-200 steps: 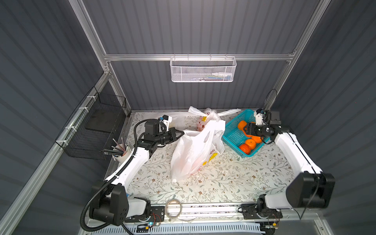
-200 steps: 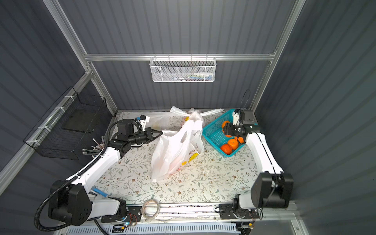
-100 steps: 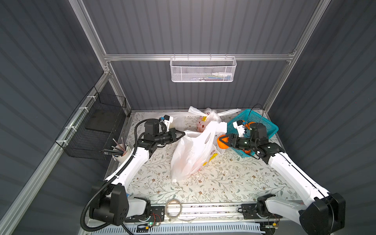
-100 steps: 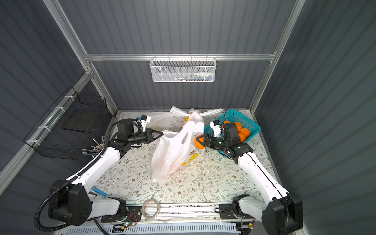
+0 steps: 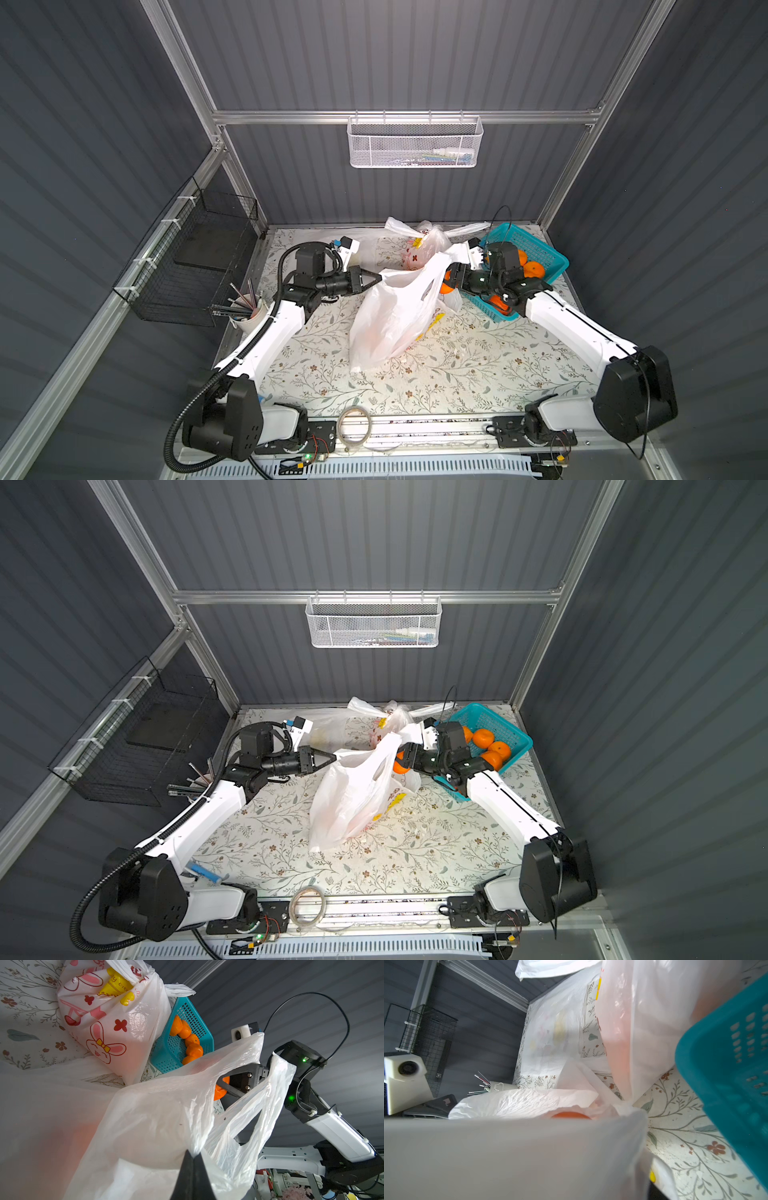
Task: Place the oranges into plastic bags & tie knots
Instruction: Place the orange in the plastic bag, then pick up the orange from the basket.
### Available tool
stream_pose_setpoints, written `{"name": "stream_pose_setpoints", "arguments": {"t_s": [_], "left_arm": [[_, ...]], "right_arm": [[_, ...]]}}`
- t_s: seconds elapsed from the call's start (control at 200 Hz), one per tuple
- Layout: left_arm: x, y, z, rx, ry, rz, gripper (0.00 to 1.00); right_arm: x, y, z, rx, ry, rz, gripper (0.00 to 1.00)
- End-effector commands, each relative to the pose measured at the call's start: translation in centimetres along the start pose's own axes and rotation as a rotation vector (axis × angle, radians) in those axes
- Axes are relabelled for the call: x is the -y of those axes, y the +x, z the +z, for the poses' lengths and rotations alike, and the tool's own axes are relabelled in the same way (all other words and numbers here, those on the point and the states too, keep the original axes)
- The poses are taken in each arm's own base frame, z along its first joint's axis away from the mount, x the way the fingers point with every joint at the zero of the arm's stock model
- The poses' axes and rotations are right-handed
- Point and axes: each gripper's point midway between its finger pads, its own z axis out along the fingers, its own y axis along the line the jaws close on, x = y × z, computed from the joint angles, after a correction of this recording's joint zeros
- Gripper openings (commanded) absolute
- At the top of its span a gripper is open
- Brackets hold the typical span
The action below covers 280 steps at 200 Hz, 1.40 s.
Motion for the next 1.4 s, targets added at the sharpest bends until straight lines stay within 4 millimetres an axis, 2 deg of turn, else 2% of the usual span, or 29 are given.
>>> {"name": "stream_pose_setpoints", "arguments": {"t_s": [0.0, 0.11, 0.265, 0.495, 0.535, 0.585, 0.72, 0.821, 0.941, 1.001, 1.191, 1.236, 1.396], "left_arm": [[1.6, -0.6, -0.7, 0.013, 0.033, 0.061, 0.0], [1.3, -0.9, -0.5, 0.027, 0.029, 0.049, 0.0], [0.8, -1.4, -0.5, 0.052, 0.004, 0.026, 0.0], [-0.3, -1.9, -0.5, 0.085, -0.055, -0.016, 0.0], [-0.5, -2.0, -0.5, 0.091, -0.07, -0.021, 0.0], [-0.9, -2.1, -0.5, 0.098, -0.088, -0.03, 0.0], [-1.5, -2.5, -0.5, 0.117, -0.109, -0.047, 0.0], [-1.8, -2.6, -0.4, 0.121, -0.113, -0.055, 0.0], [-1.8, -2.6, -0.3, 0.119, -0.111, -0.054, 0.0], [-1.7, -2.6, -0.3, 0.117, -0.105, -0.049, 0.0], [-1.2, -2.5, -0.5, 0.109, -0.101, -0.036, 0.0], [-1.1, -2.6, -0.6, 0.112, -0.102, -0.031, 0.0], [-1.2, -2.4, -0.6, 0.108, -0.101, -0.034, 0.0]], "right_arm": [[-1.5, 0.7, 0.6, -0.018, -0.041, -0.013, 0.7], [-1.6, 2.5, 0.9, -0.065, -0.067, 0.004, 0.79], [-0.7, 2.7, -0.9, -0.035, 0.01, -0.034, 0.93], [0.2, 2.6, -5.4, 0.03, 0.124, -0.092, 0.92], [0.9, 3.2, -6.1, 0.015, 0.158, -0.093, 0.93], [0.6, 3.4, -7.5, 0.032, 0.161, -0.111, 0.92], [2.9, 3.5, -10.1, 0.064, 0.273, -0.137, 0.94], [5.1, 2.9, -11.6, 0.084, 0.337, -0.126, 0.98], [7.8, 1.0, -12.0, 0.102, 0.385, -0.123, 0.99], [9.2, -0.6, -11.8, 0.103, 0.417, -0.137, 0.99], [15.5, -5.6, -8.9, -0.052, 0.586, -0.33, 0.99], [17.2, -7.5, -8.4, -0.057, 0.637, -0.381, 0.99], [22.4, -12.0, -5.5, -0.106, 0.751, -0.509, 0.99]]}}
